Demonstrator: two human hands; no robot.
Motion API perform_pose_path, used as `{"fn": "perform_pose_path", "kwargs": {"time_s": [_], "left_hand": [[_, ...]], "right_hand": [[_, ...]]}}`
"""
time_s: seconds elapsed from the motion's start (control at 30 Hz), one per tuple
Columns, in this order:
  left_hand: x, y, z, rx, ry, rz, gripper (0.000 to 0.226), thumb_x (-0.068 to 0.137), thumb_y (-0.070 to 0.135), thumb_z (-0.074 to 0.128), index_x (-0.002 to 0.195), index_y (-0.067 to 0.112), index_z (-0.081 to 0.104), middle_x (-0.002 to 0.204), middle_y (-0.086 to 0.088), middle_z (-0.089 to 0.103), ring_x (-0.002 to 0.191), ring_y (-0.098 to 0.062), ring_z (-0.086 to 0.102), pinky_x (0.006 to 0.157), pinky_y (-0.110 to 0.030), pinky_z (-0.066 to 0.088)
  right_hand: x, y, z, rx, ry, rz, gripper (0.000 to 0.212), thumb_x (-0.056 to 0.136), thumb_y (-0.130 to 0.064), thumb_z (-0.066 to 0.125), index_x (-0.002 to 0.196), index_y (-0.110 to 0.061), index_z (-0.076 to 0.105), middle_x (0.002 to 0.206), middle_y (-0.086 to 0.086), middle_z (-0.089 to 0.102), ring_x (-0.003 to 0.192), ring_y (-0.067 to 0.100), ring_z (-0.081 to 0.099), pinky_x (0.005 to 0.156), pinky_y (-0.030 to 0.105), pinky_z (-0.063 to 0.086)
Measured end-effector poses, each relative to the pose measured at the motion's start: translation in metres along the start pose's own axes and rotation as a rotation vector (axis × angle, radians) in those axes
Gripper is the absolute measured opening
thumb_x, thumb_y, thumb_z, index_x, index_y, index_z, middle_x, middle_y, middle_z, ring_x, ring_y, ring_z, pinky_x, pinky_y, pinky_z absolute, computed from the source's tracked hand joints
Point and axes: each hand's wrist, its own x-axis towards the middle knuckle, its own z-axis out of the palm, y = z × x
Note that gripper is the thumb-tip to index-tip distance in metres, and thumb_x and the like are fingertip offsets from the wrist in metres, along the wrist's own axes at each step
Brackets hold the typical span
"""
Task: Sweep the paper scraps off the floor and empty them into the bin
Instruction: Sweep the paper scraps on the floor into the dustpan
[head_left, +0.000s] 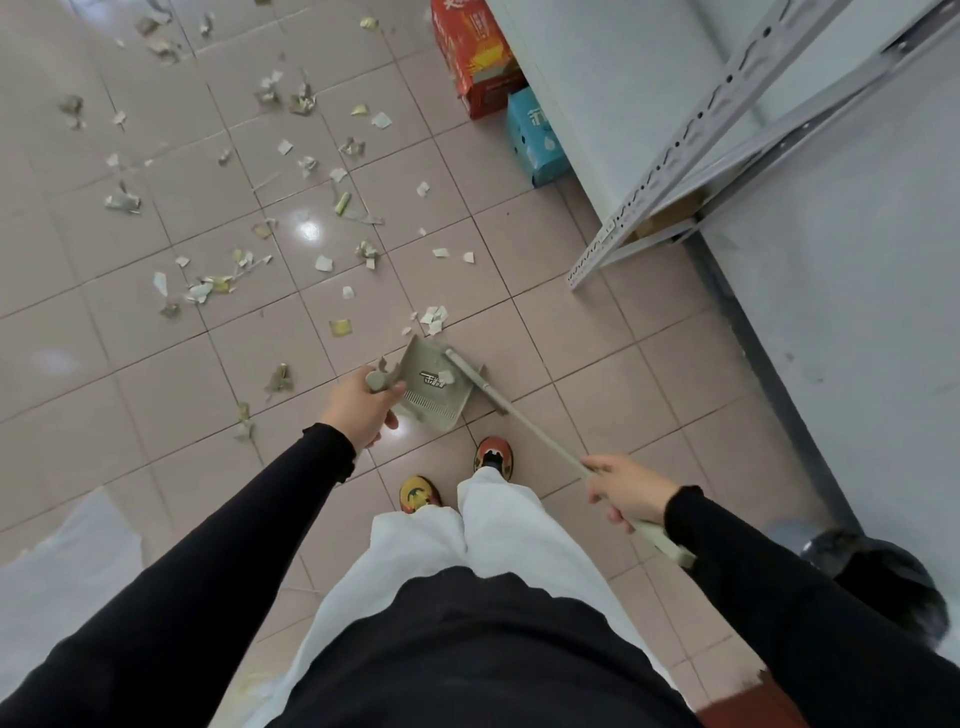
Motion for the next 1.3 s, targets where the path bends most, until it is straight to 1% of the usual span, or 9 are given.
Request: {"fn": "perform_pose_path", "kwargs": {"time_s": [0.27, 0.4, 0.53, 0.7, 0.77, 0.87, 1.07, 1.23, 1.3], "left_hand": [[-0.02, -0.035, -0.023, -0.086, 0.131, -0.037, 0.023, 0.099, 0.032, 0.057, 0.108, 0.011, 0.063, 0.07, -0.008, 0.066, 0.044, -0.015, 0.041, 0.04, -0.023, 0.035], [-0.031, -0.046, -0.05, -0.122, 0.16, -0.056, 0.021, 0.101, 0.032, 0.057, 0.11, 0.014, 0.064, 0.071, -0.009, 0.065, 0.045, -0.013, 0.041, 0.037, -0.021, 0.034], [-0.03, -0.059, -0.074, -0.1, 0.146, -0.049, 0.022, 0.101, 0.033, 0.057, 0.109, 0.014, 0.064, 0.074, -0.01, 0.065, 0.045, -0.013, 0.042, 0.039, -0.022, 0.035], [-0.024, -0.075, -0.09, -0.038, 0.102, -0.039, 0.022, 0.101, 0.036, 0.056, 0.108, 0.016, 0.063, 0.073, -0.009, 0.066, 0.049, -0.014, 0.043, 0.043, -0.023, 0.038], [-0.023, -0.08, -0.093, -0.02, 0.084, -0.035, 0.023, 0.101, 0.036, 0.055, 0.11, 0.016, 0.062, 0.072, -0.008, 0.066, 0.049, -0.014, 0.044, 0.043, -0.023, 0.038], [-0.024, -0.086, -0.099, -0.007, 0.066, -0.021, 0.026, 0.102, 0.036, 0.054, 0.113, 0.014, 0.061, 0.071, -0.007, 0.064, 0.049, -0.013, 0.044, 0.04, -0.022, 0.038], [-0.029, -0.103, -0.106, -0.021, 0.033, -0.025, 0.029, 0.102, 0.036, 0.055, 0.116, 0.011, 0.059, 0.074, -0.01, 0.064, 0.048, -0.014, 0.042, 0.039, -0.023, 0.036], [-0.036, -0.116, -0.108, -0.039, 0.047, -0.018, 0.026, 0.101, 0.034, 0.056, 0.114, 0.013, 0.06, 0.076, -0.011, 0.066, 0.047, -0.014, 0.042, 0.04, -0.022, 0.036], [-0.04, -0.119, -0.109, -0.045, 0.051, -0.009, 0.024, 0.101, 0.033, 0.056, 0.113, 0.013, 0.06, 0.077, -0.011, 0.066, 0.048, -0.014, 0.043, 0.04, -0.022, 0.037]], "right_hand": [[0.005, -0.027, 0.024, -0.049, 0.095, -0.138, 0.054, 0.1, -0.013, 0.041, 0.152, -0.026, 0.034, 0.098, 0.002, 0.062, 0.054, 0.013, 0.045, 0.041, 0.024, 0.041], [0.059, -0.077, 0.036, -0.161, 0.15, -0.194, 0.055, 0.096, -0.01, 0.038, 0.149, -0.026, 0.039, 0.108, 0.011, 0.063, 0.059, 0.023, 0.052, 0.055, 0.035, 0.05], [0.095, -0.111, 0.056, -0.264, 0.134, -0.171, 0.048, 0.1, -0.01, 0.036, 0.147, -0.022, 0.039, 0.092, 0.012, 0.059, 0.055, 0.02, 0.054, 0.04, 0.025, 0.043], [0.089, -0.108, 0.106, -0.528, 0.184, -0.126, 0.044, 0.101, -0.008, 0.035, 0.144, -0.009, 0.045, 0.105, 0.017, 0.06, 0.075, 0.029, 0.053, 0.052, 0.029, 0.041], [0.072, -0.093, 0.119, -0.585, 0.125, -0.099, 0.047, 0.101, -0.01, 0.035, 0.147, -0.014, 0.042, 0.099, 0.016, 0.062, 0.066, 0.026, 0.052, 0.05, 0.029, 0.042], [0.037, -0.063, 0.113, -0.479, 0.033, -0.085, 0.049, 0.101, -0.015, 0.037, 0.148, -0.025, 0.042, 0.08, 0.012, 0.057, 0.051, 0.019, 0.046, 0.045, 0.027, 0.041], [-0.017, -0.029, 0.126, -0.275, 0.086, -0.129, 0.049, 0.102, -0.021, 0.04, 0.15, -0.032, 0.038, 0.079, 0.004, 0.053, 0.049, 0.015, 0.042, 0.04, 0.024, 0.038], [0.028, -0.073, 0.169, -0.358, 0.156, -0.144, 0.049, 0.101, -0.014, 0.037, 0.149, -0.019, 0.041, 0.095, 0.007, 0.056, 0.058, 0.015, 0.043, 0.049, 0.024, 0.037], [0.031, -0.081, 0.178, -0.342, 0.079, -0.124, 0.045, 0.101, -0.013, 0.037, 0.145, -0.017, 0.045, 0.084, 0.006, 0.055, 0.056, 0.017, 0.044, 0.046, 0.026, 0.039]]}}
